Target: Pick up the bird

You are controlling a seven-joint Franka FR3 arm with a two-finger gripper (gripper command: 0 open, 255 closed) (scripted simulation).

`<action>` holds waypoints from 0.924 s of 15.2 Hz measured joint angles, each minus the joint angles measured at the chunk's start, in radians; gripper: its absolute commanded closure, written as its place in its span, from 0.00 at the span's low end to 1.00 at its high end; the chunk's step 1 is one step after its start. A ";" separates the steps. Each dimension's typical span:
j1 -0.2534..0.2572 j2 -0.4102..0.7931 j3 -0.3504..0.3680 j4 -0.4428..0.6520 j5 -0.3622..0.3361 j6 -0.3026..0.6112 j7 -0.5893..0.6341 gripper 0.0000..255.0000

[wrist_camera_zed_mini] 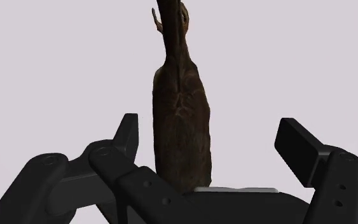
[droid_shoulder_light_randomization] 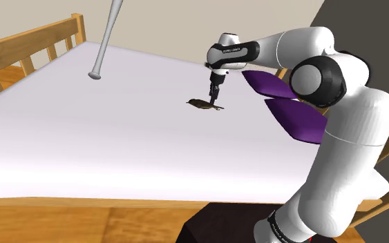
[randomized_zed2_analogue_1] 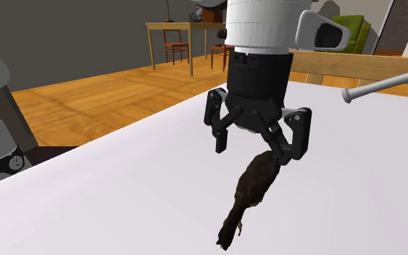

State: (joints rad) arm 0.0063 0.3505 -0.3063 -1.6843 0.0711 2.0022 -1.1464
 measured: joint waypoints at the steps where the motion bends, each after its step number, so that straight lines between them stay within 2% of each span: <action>1: -0.006 0.030 0.006 0.035 0.009 -0.006 -0.017 0.00; 4: -0.016 0.070 0.012 0.054 0.022 0.014 -0.039 0.00; 9: -0.018 0.095 0.017 0.020 0.031 0.071 -0.044 0.00; 10: -0.018 0.097 0.017 0.020 0.032 0.074 -0.045 1.00; 14: -0.019 0.099 0.017 0.020 0.032 0.077 -0.046 1.00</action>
State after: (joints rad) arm -0.0127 0.4496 -0.2891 -1.6646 0.1033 2.0795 -1.1921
